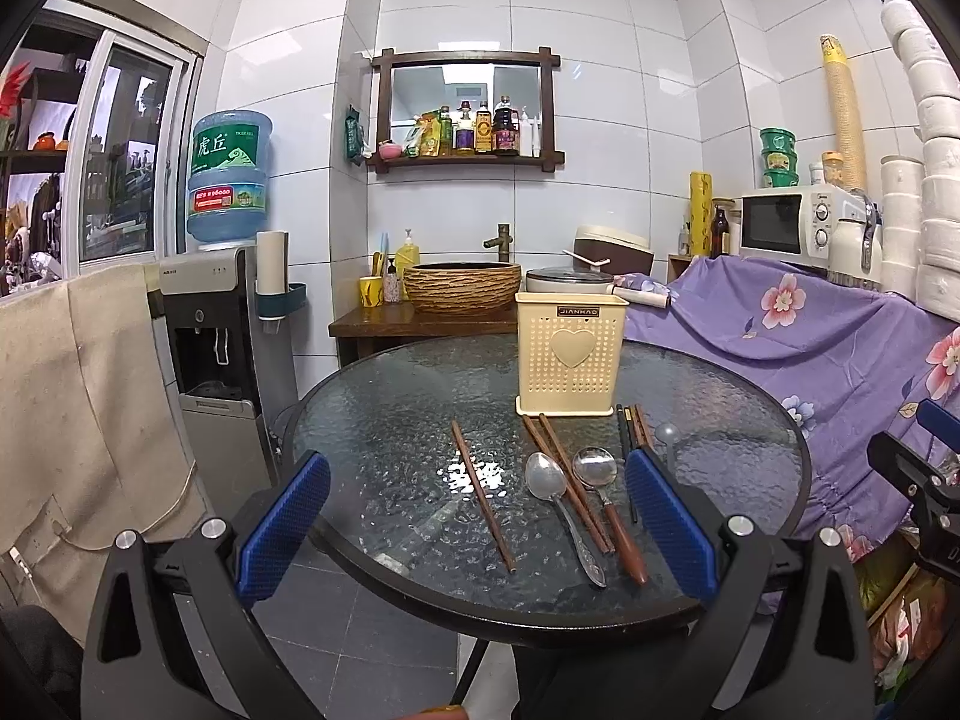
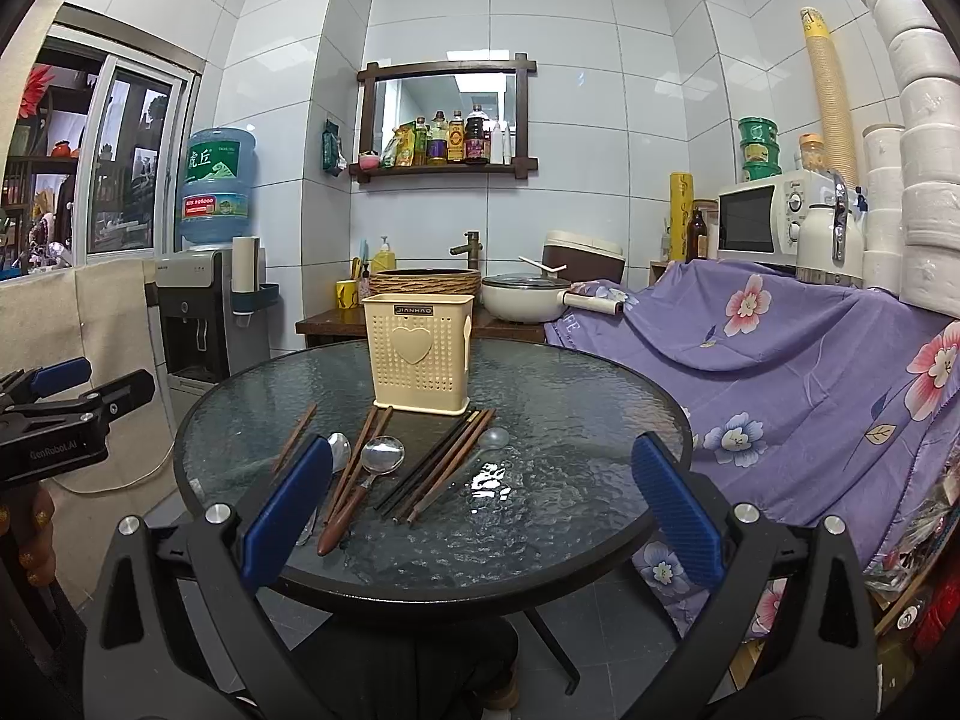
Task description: Organize utensils
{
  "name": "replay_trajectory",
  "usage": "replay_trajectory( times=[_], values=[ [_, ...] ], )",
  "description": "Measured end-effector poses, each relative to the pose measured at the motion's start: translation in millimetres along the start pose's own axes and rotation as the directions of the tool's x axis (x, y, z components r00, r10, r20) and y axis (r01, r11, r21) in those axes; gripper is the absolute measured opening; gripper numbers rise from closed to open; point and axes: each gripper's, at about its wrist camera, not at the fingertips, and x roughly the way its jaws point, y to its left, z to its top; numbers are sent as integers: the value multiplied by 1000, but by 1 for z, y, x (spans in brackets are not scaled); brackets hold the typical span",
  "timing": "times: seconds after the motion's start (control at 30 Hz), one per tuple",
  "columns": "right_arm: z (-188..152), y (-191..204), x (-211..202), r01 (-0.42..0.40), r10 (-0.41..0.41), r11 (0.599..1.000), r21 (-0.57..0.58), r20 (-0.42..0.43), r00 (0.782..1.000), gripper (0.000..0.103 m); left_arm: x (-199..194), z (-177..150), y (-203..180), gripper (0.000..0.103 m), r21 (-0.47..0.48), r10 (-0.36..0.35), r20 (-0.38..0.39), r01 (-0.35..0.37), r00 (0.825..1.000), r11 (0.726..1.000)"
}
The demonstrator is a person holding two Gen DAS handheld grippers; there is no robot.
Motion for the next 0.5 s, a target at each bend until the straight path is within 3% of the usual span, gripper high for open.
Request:
replay_trajectory(
  times=[0.5],
  values=[
    [3,2,8,-1,0,1000,-12,-21,1000,98,10,0,3,97,-17,-13,-28,13,1000,1000]
  ],
)
